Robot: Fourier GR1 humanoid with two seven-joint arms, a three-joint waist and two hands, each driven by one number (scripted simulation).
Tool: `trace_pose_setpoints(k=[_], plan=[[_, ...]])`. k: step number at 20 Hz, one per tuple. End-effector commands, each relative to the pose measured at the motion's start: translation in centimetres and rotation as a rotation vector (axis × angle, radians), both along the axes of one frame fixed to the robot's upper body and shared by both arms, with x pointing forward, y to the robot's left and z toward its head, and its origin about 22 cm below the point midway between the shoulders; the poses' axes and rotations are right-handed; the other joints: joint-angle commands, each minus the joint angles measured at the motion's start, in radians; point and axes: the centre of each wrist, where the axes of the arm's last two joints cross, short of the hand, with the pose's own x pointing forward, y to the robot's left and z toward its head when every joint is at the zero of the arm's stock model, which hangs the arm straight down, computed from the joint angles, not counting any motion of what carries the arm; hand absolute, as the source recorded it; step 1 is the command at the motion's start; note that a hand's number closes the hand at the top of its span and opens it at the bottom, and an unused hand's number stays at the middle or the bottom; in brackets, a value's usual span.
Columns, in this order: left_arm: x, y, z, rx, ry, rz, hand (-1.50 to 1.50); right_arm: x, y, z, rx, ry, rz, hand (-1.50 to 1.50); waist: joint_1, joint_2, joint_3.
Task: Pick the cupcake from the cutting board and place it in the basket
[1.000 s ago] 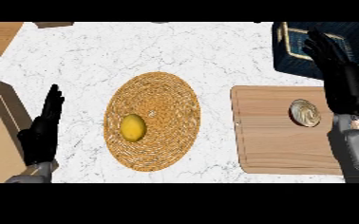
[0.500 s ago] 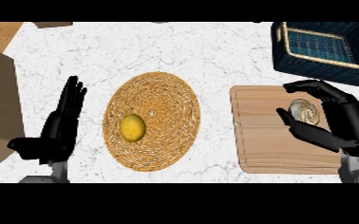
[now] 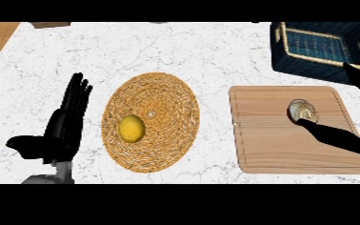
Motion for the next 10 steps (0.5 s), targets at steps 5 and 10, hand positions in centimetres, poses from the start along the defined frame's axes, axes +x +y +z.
trace_pose_setpoints(k=[5,10], plan=[[-0.2,-1.6,0.6,-0.010,-0.006,-0.009,0.00,-1.0,-2.5,8.5,-0.406,0.389,-0.177,-1.50,-0.001,0.001,-0.002],[-0.1,-2.0,1.3,-0.010,-0.010,-0.030,0.00,-1.5,0.4,13.0,-0.363,0.543,-0.056,-1.50,0.025,0.007,0.003]])
